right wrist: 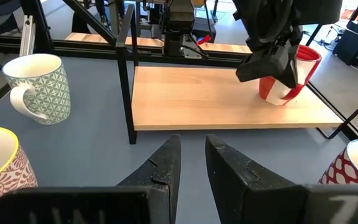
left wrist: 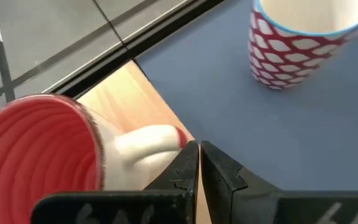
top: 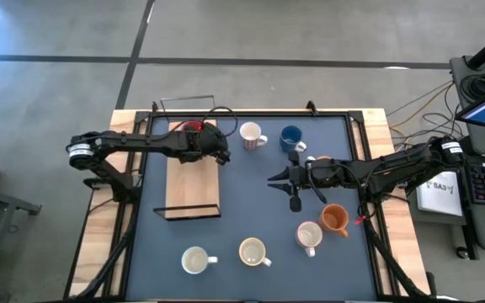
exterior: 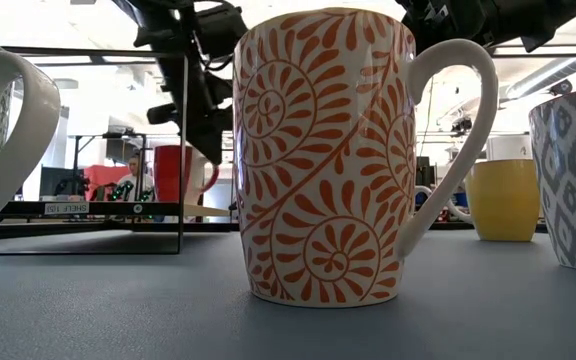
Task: Place coffee mugs
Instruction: Put the red mug on the shelf
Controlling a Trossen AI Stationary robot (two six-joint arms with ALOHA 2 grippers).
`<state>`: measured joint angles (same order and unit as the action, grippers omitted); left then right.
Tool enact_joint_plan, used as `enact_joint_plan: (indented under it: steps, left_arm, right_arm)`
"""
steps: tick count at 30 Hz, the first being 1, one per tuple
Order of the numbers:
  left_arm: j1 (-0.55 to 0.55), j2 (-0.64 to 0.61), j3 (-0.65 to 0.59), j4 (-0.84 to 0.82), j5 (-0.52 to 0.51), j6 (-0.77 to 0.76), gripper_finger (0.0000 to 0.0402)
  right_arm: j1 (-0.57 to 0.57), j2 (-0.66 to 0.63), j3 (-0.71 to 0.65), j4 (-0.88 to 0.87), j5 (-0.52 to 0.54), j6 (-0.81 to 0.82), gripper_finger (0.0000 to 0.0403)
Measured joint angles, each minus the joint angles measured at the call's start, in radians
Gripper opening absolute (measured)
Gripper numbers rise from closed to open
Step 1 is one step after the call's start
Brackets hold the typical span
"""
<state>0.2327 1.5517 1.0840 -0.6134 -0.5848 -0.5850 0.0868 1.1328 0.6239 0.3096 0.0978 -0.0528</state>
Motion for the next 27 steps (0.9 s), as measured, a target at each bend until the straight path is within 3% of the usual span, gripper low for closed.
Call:
enact_joint_plan:
  steps: [8, 14, 27]
  left_arm:
    - [0.003, -0.001, 0.005, 0.046, 0.021, 0.0, 0.0]
    - [-0.008, -0.004, 0.079, 0.05, 0.036, 0.04, 0.0]
    - [0.03, -0.001, 0.092, -0.069, 0.087, 0.008, 0.0]
  right_arm:
    - [0.0, 0.0, 0.0, -0.001, 0.0, 0.0, 0.0063]
    - [0.0, 0.0, 0.0, -0.002, 0.0, -0.001, 0.0063]
    - [0.0, 0.0, 0.0, -0.008, 0.0, -0.001, 0.0063]
